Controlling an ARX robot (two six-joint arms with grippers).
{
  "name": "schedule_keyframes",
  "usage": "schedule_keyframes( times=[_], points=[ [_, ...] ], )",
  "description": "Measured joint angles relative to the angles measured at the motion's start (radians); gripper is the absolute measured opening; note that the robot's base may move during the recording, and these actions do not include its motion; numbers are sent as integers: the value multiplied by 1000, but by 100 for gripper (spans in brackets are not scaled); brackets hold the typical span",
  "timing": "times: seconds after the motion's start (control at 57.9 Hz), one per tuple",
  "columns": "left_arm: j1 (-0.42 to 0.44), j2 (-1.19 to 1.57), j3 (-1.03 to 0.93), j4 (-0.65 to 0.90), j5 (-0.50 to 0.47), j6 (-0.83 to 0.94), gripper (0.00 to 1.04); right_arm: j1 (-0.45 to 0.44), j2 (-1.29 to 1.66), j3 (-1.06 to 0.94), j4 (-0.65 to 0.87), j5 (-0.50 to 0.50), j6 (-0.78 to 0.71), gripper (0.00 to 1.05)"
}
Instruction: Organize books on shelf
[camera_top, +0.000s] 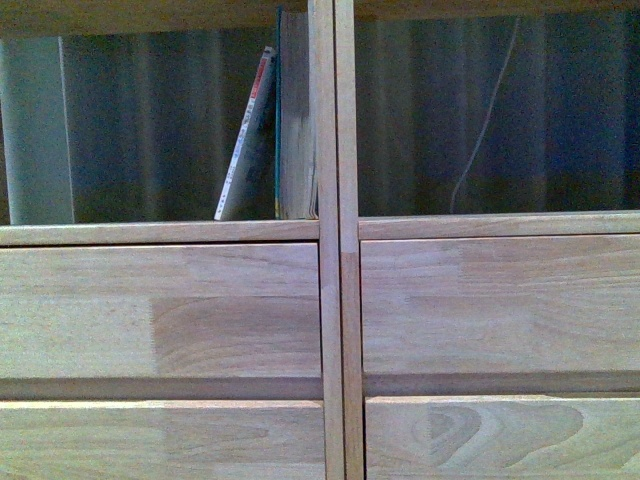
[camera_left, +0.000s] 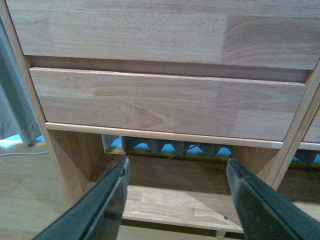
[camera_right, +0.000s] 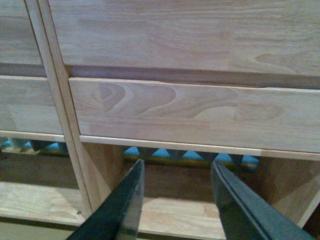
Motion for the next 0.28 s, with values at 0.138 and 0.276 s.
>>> schedule_keyframes(
  times=[0.138,0.276],
  points=[
    [0,0,0,0,0,0,93,0,0,0,0,0,0,90],
    [0,0,0,0,0,2,97,0,0,0,0,0,1,97]
  ],
)
